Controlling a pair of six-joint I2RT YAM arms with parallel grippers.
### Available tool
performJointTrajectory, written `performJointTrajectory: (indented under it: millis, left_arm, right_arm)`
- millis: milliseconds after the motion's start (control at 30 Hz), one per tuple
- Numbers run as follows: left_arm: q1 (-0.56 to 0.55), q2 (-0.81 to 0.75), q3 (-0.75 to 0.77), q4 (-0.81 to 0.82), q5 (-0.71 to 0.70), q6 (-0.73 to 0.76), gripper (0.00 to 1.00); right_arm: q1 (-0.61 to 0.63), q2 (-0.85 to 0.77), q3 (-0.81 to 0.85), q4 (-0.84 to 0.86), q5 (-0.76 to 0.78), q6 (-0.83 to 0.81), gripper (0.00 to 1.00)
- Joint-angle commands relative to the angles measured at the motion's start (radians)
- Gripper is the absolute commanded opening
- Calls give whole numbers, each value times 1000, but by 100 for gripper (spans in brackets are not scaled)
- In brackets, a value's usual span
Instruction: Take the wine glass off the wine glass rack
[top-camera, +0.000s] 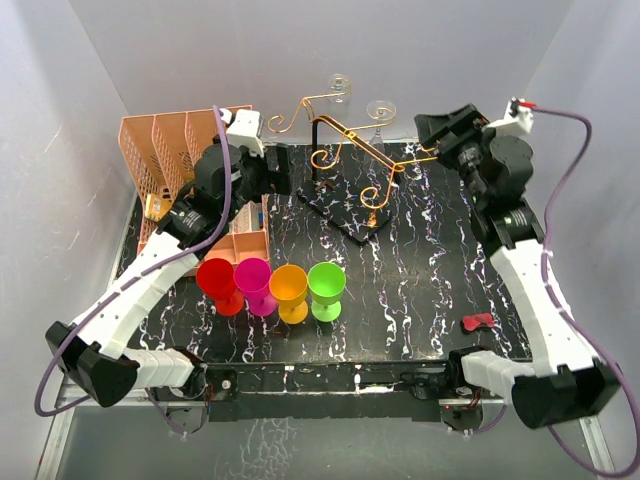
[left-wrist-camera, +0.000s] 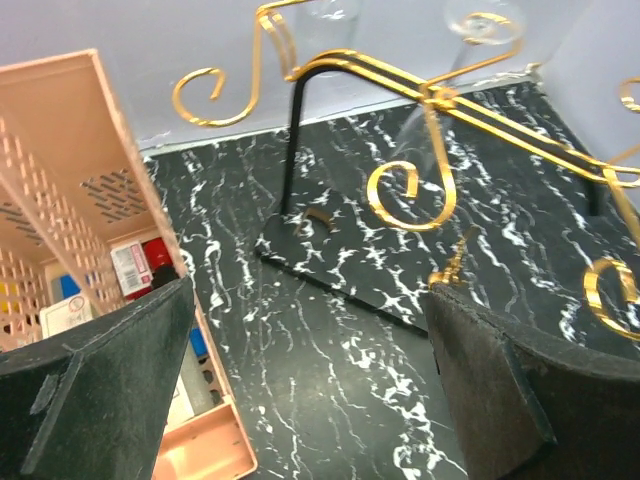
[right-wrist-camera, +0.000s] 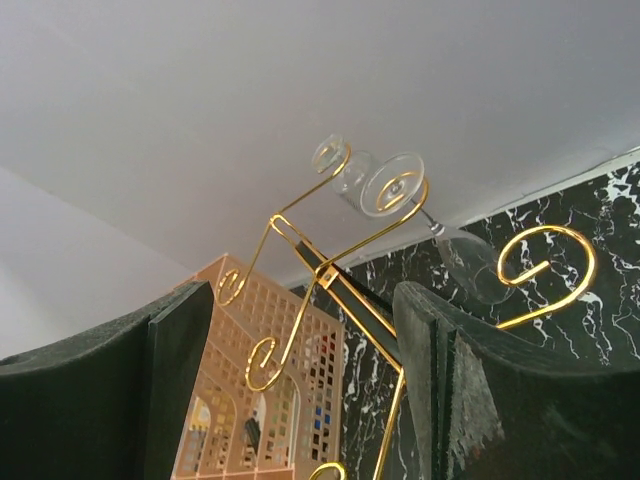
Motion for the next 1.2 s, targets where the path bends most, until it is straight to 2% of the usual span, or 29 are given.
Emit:
performJointTrajectory:
  millis: [0, 100, 267, 467, 767, 1167]
  left_arm:
    - [137, -15, -71, 100, 151, -54, 97]
    - [192, -31, -130, 128, 179, -78, 97]
    - [194, -36, -162, 150, 122, -30, 97]
    - [193, -45, -177, 162, 122, -20, 97]
    - [193, -52, -186, 171, 122, -13, 97]
    - [193, -36, -190, 173, 123, -12, 97]
  right_arm:
    - [6, 146, 184, -42, -113, -88, 77]
    - [5, 274, 310, -126, -154, -149, 77]
    - [3, 455, 501, -209, -205, -247, 74]
    - [4, 685, 759, -375, -187, -396, 75]
    - [-11, 827, 846, -377, -223, -436, 75]
    - [-29, 902, 905, -370, -277, -446, 70]
